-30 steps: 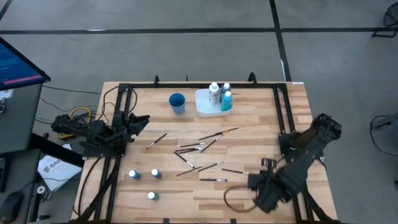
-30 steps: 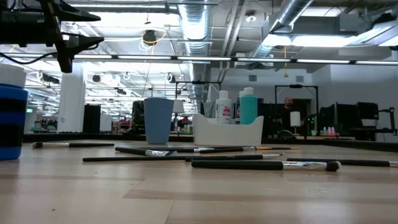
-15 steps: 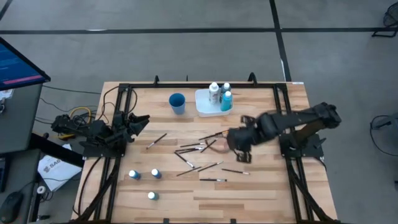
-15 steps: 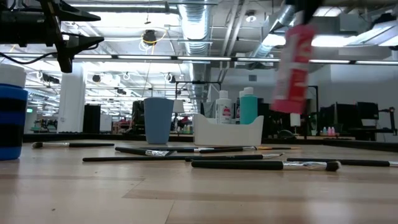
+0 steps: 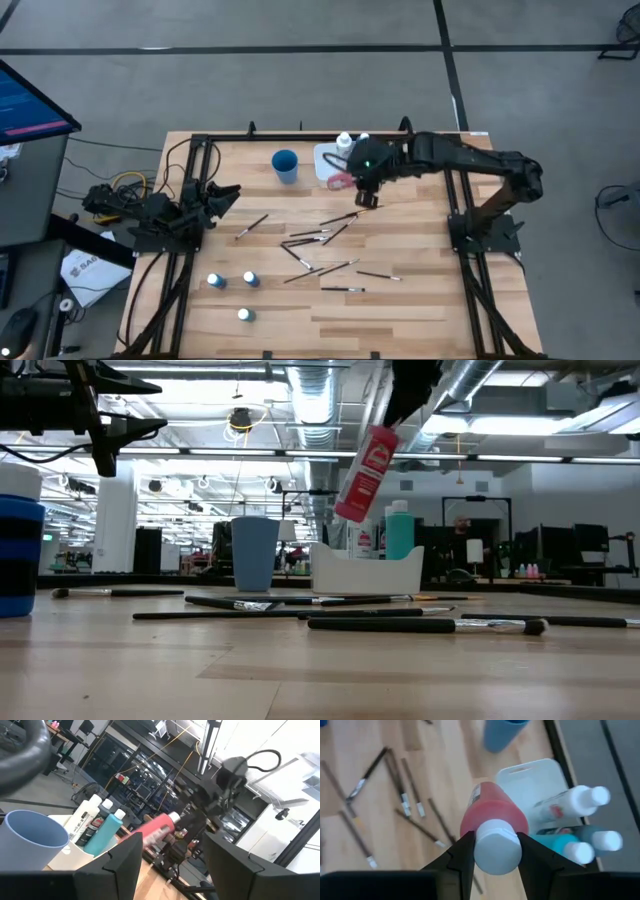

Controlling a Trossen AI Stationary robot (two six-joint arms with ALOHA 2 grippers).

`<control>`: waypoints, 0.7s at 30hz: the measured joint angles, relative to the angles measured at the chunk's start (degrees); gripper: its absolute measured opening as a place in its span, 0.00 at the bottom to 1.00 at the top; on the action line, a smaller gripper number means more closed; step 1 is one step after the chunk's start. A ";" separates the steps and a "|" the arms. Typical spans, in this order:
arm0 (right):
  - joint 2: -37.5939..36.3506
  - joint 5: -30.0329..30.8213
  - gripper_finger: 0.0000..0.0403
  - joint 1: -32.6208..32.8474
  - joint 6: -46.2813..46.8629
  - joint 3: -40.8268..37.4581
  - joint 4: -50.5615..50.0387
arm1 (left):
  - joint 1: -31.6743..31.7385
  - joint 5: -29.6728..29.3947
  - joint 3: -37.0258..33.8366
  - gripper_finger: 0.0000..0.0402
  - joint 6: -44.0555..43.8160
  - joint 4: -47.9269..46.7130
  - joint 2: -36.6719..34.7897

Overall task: Pick & Place Paint Supplies
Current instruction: Put the red paint bottle into the white bin

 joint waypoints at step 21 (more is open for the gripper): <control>10.50 0.02 0.29 -10.57 -5.75 -0.02 0.93 | -0.02 -2.47 0.00 0.50 0.00 0.09 0.42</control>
